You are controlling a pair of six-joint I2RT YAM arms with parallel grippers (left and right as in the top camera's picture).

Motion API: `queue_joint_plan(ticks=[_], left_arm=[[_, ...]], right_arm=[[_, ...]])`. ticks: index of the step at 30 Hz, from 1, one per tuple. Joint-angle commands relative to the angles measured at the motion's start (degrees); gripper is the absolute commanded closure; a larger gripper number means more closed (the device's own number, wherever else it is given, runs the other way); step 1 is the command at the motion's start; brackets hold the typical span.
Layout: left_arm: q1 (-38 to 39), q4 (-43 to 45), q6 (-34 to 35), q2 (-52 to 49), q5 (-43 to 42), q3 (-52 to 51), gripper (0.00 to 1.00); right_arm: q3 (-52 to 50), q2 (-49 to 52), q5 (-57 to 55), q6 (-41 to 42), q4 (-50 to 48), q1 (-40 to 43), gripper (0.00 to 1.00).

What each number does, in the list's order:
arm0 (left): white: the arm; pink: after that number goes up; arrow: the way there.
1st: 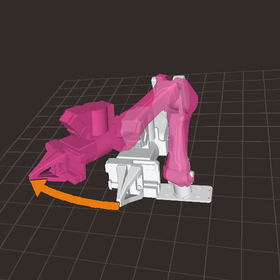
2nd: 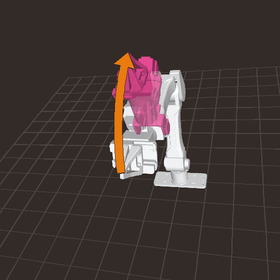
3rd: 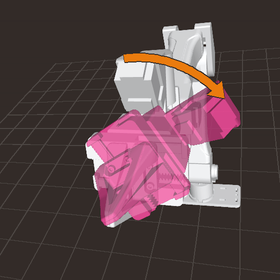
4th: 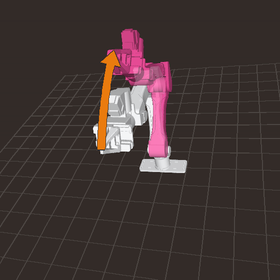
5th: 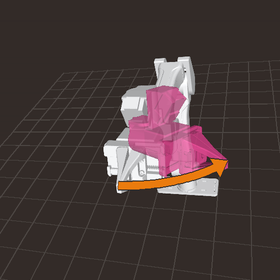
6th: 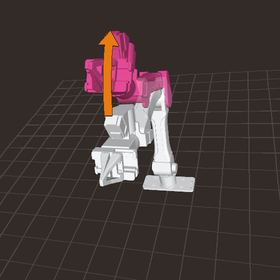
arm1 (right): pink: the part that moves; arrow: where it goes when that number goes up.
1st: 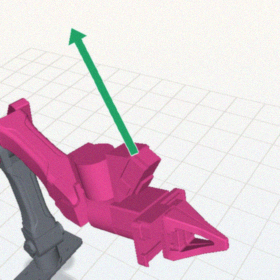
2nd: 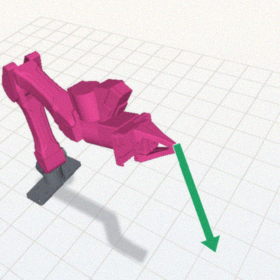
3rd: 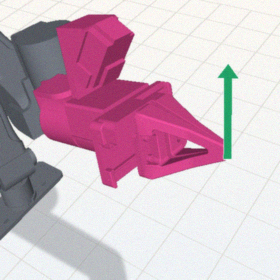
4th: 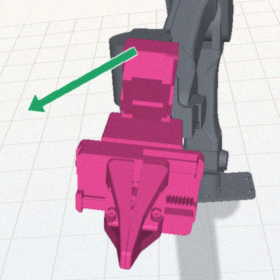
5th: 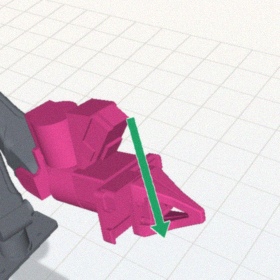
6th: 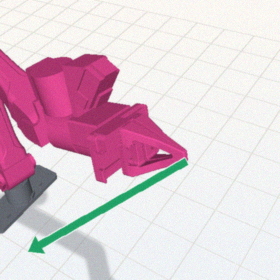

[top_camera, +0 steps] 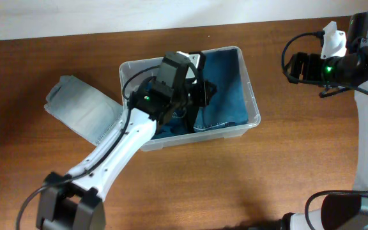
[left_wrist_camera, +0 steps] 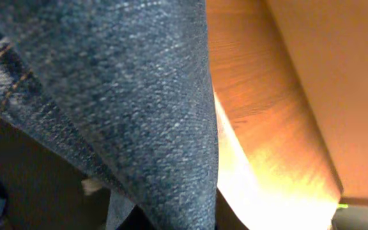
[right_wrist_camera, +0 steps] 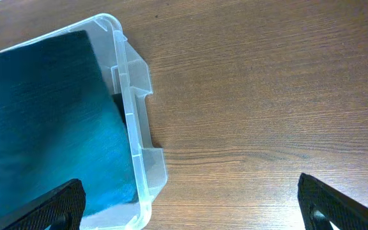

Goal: Pack container
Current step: 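Lay the dark-blue jeans over the right half of the box, release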

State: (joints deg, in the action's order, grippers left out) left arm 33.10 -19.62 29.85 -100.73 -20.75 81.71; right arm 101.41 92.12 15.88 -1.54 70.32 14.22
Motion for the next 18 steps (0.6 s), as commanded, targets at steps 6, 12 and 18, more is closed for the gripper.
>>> queue_joint_plan(ticks=[6,12,18], left_arm=[[-1.2,-2.4,-0.4,0.6,0.9,2.8,0.01],[-5.0,-10.8,-6.0,1.8,14.6,2.8,0.01],[-5.1,-3.3,-19.5,3.5,19.1,4.2,0.00]], right_arm=[[0.0,0.3,0.1,0.3,0.2,0.1,0.02],[0.0,0.3,0.1,0.3,0.2,0.1,0.02],[0.0,0.3,0.1,0.3,0.1,0.1,0.02]])
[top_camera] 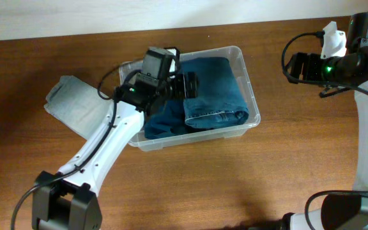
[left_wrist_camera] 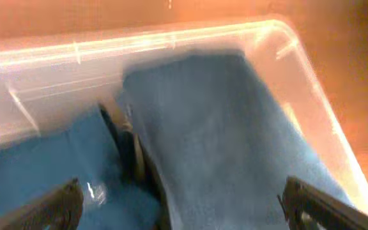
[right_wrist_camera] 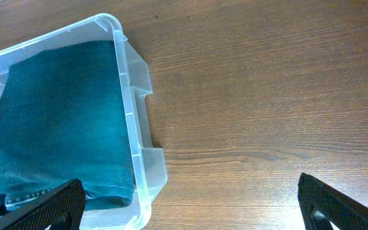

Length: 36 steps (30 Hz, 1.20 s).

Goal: Pack container
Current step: 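Lay the dark-blue jeans over the right half of the box, release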

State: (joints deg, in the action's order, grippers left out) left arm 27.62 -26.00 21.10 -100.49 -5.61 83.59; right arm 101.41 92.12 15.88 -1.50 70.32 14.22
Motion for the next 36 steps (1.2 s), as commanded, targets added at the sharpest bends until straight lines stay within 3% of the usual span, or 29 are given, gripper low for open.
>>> queue_joint_plan(ticks=[1,5,7,8,9,10,11,19,25,29,31,33,36], left_arm=[[0.4,4.6,-12.9,3.2,2.1,2.8,0.01],[0.4,8.1,-16.0,3.2,-7.2,2.9,0.04],[0.9,6.2,-16.0,3.0,-8.5,2.8,0.33],[1.2,4.6,-16.0,3.0,-8.5,2.8,0.61],[1.7,2.8,-16.0,2.7,-8.6,2.7,0.79],[2.3,1.0,-16.0,2.3,-8.6,2.7,0.88],[3.1,-1.2,-16.0,1.7,-8.6,2.7,0.93],[9.8,-8.5,-16.0,-10.8,-12.7,2.7,0.99],[11.6,-11.4,-14.3,-17.6,-15.1,2.7,0.99],[10.3,-12.7,-14.4,-15.4,-8.8,4.6,0.97],[8.7,-14.3,-15.0,-12.8,-6.9,6.2,0.82],[6.7,-16.5,-15.2,-9.7,-6.3,8.1,0.50],[2.4,-19.7,-15.2,-3.6,-6.3,10.6,0.25]], right_arm=[[0.0,0.3,0.1,0.3,0.1,0.1,0.01],[0.0,0.3,0.1,0.3,0.1,0.1,0.02],[0.0,0.3,0.1,0.3,0.1,0.1,0.02],[0.0,0.3,0.1,0.3,0.1,0.1,0.02],[0.0,0.3,0.1,0.3,0.1,0.1,0.02],[0.0,0.3,0.1,0.3,0.0,0.1,0.02],[0.0,0.3,0.1,0.3,0.0,0.1,0.02],[0.0,0.3,0.1,0.3,0.1,0.1,0.02],[0.0,0.3,0.1,0.3,0.4,0.1,0.02],[0.0,0.3,0.1,0.3,0.4,0.1,0.02],[0.0,0.3,0.1,0.3,0.4,0.1,0.02],[0.0,0.3,0.1,0.3,0.4,0.1,0.02],[0.0,0.3,0.1,0.3,0.4,0.1,0.01]])
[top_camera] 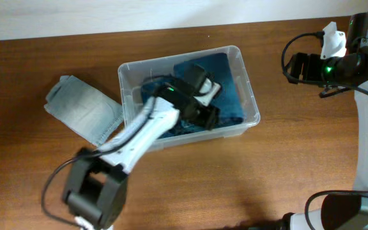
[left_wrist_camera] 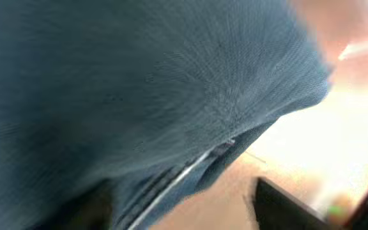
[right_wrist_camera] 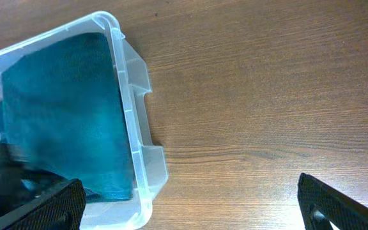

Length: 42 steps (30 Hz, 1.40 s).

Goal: Pack container
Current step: 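Lay the dark-blue jeans over the right half of the box, release, then move the left gripper to the light-blue jeans and grasp them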

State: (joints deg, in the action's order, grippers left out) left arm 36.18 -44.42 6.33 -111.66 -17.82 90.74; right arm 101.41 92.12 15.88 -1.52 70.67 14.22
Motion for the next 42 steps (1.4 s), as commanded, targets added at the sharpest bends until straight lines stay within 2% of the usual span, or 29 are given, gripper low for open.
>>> queue_joint_plan(ticks=[1,4,7,10,15,20,23,26,28,34,42], left_arm=[[-10.1,-2.6,-0.4,12.2,6.2,4.0,0.07],[-15.9,-5.2,-0.2,17.9,10.3,4.0,0.00],[-23.1,-9.4,1.6,21.4,14.8,4.0,0.01],[-31.5,-13.9,4.9,22.0,14.6,4.0,0.01],[-45.9,-15.0,9.4,20.6,8.0,-0.6,0.00],[-55.5,-10.0,10.2,17.3,0.4,-9.9,0.01],[-58.1,-5.7,9.9,14.3,-0.7,-14.8,0.01],[-59.1,0.9,6.4,10.7,-8.2,-18.2,0.01],[-59.1,3.9,7.1,8.6,-9.8,-19.3,0.01],[-59.1,7.5,13.5,4.0,-9.8,-19.5,0.01],[-59.1,8.0,16.4,1.4,-6.1,-20.6,0.01]], right_arm=[[0.0,0.3,0.0,0.3,0.1,0.1,0.02],[0.0,0.3,0.0,0.3,0.1,0.1,0.02],[0.0,0.3,0.0,0.0,0.1,0.1,0.02],[0.0,0.3,0.0,-0.2,0.1,0.1,0.01],[0.0,0.3,0.0,-0.2,0.1,0.1,0.02],[0.0,0.3,0.0,-0.1,0.1,0.1,0.02],[0.0,0.3,0.0,-0.1,0.1,0.0,0.02],[0.0,0.3,0.0,-0.1,0.1,0.0,0.02],[0.0,0.3,0.0,-0.1,0.1,0.0,0.02],[0.0,0.3,0.0,-0.6,0.7,0.1,0.02],[0.0,0.3,0.0,-1.0,0.7,0.0,0.02]])
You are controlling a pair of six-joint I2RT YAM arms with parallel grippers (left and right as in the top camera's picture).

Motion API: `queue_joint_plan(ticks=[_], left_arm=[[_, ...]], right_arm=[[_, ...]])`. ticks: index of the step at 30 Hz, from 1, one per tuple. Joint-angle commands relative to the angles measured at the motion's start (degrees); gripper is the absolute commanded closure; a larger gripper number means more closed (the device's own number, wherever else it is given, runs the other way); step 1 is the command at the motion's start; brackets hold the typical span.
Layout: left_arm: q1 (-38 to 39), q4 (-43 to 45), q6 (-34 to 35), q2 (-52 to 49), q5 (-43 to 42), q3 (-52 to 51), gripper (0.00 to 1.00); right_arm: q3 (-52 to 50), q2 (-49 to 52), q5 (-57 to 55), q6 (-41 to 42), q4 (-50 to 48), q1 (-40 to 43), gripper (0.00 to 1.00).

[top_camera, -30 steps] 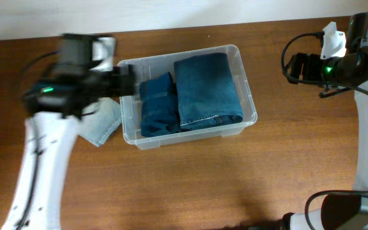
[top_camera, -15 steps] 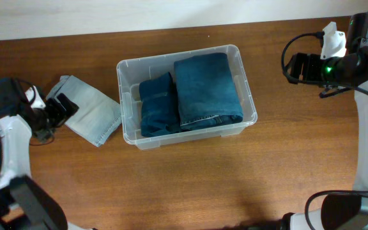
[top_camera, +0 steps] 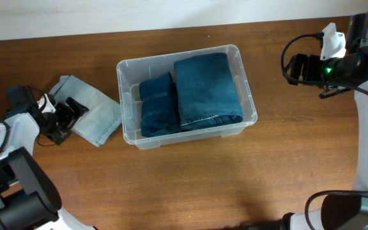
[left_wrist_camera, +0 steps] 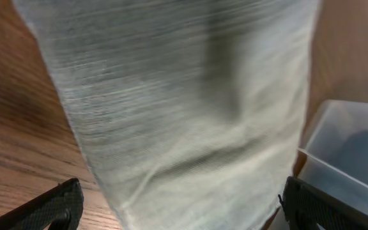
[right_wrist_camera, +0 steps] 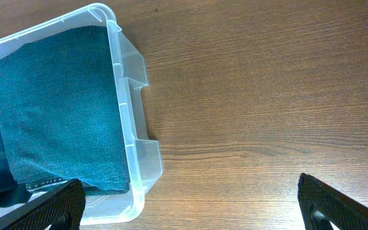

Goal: Pack container
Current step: 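Move the left gripper to the light-blue jeans and grasp them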

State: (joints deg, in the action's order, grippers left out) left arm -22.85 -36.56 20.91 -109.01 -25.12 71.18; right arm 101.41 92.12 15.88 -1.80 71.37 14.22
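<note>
A clear plastic container (top_camera: 190, 138) stands mid-table. It holds two folded dark blue jeans: a larger pair (top_camera: 206, 89) on the right and a smaller pair (top_camera: 156, 105) on the left. A folded light grey-blue pair of jeans (top_camera: 94, 116) lies on the table left of the container. My left gripper (top_camera: 69, 119) is open at its left edge. In the left wrist view this light pair (left_wrist_camera: 184, 96) fills the frame between the fingertips (left_wrist_camera: 56, 207). My right gripper (top_camera: 299, 67) hangs open at the far right, over bare wood (right_wrist_camera: 235, 128).
The container's corner (left_wrist_camera: 353, 160) shows at the right of the left wrist view. In the right wrist view the container (right_wrist_camera: 133, 137) and the larger dark jeans (right_wrist_camera: 56, 102) lie at the left. A pale wall borders the table's far edge.
My left gripper has left the container and now stands open at the light jeans on the table's left. Both dark pairs lie flat in the container. The right arm has not moved.
My left gripper was first down inside the container with dark denim close to its camera. Then it was over the back left corner, open. Then it was low over the jeans near the front right. Now it is outside, at the light jeans.
</note>
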Motion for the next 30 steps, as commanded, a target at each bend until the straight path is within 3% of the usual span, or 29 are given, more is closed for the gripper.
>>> queue_joint_plan(ticks=[1,9,21,24,25,29,30], left_arm=[[-0.1,-0.2,1.9,-1.5,1.7,-1.0,0.01],[-0.1,-0.1,2.0,-2.5,5.6,-1.0,0.01],[1.9,4.6,1.8,-8.0,0.7,-1.0,0.01],[2.0,5.1,1.8,-8.3,-0.7,-1.0,0.17],[2.0,5.2,1.8,-8.3,-0.8,-1.0,0.27],[2.0,5.5,1.8,-8.3,-1.3,-1.0,0.81],[2.0,5.6,1.8,-8.3,-1.3,-1.0,0.84]], right_arm=[[0.0,0.3,0.0,-0.7,0.0,0.0,0.02],[0.0,0.3,0.0,-0.7,0.1,0.0,0.02],[0.0,0.3,0.0,-0.7,0.5,0.0,0.02],[0.0,0.3,0.0,-0.7,0.7,0.0,0.02],[0.0,0.3,0.0,-0.7,0.7,0.0,0.02],[0.0,0.3,0.0,-0.7,0.7,0.0,0.02],[0.0,0.3,0.0,-0.7,0.7,0.0,0.02]])
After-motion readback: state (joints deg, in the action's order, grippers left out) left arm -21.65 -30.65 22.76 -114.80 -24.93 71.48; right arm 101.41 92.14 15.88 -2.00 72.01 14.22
